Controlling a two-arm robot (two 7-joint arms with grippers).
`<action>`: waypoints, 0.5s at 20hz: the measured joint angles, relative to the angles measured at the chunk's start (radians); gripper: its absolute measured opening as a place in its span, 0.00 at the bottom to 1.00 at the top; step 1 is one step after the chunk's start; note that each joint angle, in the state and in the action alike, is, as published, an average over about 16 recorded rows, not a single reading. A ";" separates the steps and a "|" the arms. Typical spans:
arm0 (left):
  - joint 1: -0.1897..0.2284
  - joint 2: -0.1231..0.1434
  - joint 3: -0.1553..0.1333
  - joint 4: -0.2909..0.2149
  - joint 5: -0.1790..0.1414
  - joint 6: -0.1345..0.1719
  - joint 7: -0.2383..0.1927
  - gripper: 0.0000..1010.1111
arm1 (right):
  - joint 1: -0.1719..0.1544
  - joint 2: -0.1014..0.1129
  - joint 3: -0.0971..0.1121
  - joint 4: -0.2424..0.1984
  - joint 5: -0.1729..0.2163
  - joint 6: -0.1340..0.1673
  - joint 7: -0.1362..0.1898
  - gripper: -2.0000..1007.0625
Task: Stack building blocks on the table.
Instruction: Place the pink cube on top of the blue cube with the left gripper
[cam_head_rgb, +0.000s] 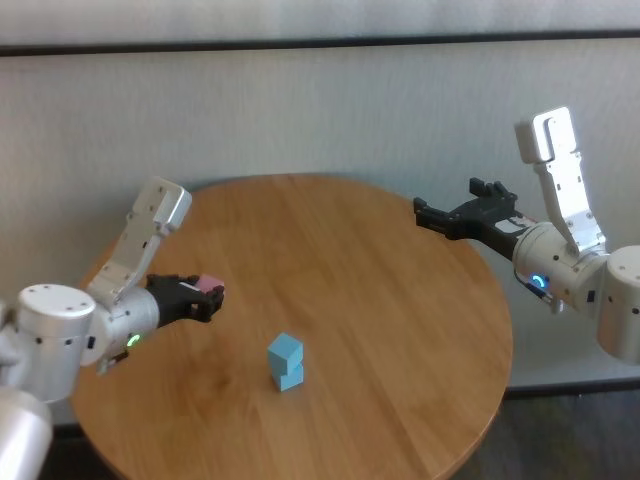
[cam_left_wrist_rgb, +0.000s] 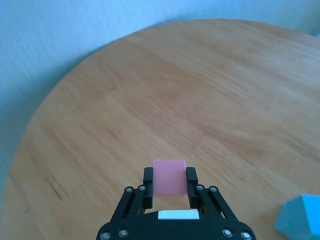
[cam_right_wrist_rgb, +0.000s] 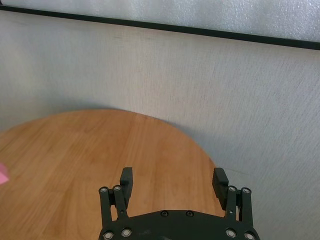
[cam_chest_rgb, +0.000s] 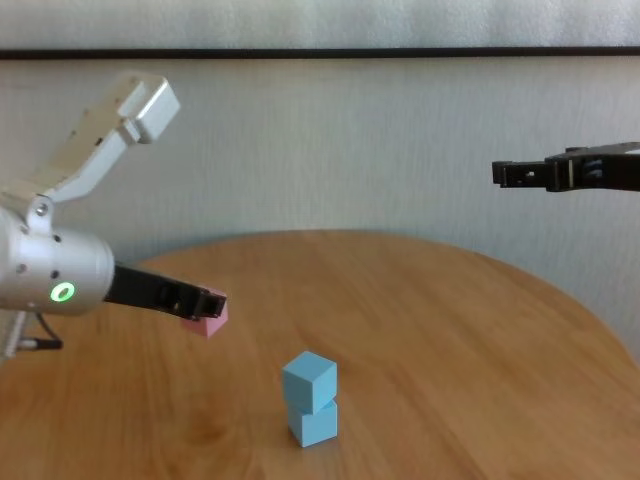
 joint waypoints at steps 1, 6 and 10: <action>0.004 0.015 0.008 -0.013 0.002 -0.007 -0.012 0.39 | 0.000 0.000 0.000 0.000 0.000 0.000 0.000 1.00; 0.031 0.087 0.036 -0.093 -0.002 -0.045 -0.073 0.39 | 0.000 0.000 0.000 0.000 0.000 0.000 0.000 1.00; 0.055 0.135 0.052 -0.158 -0.015 -0.076 -0.121 0.39 | 0.000 0.000 0.000 0.000 0.000 0.000 0.000 1.00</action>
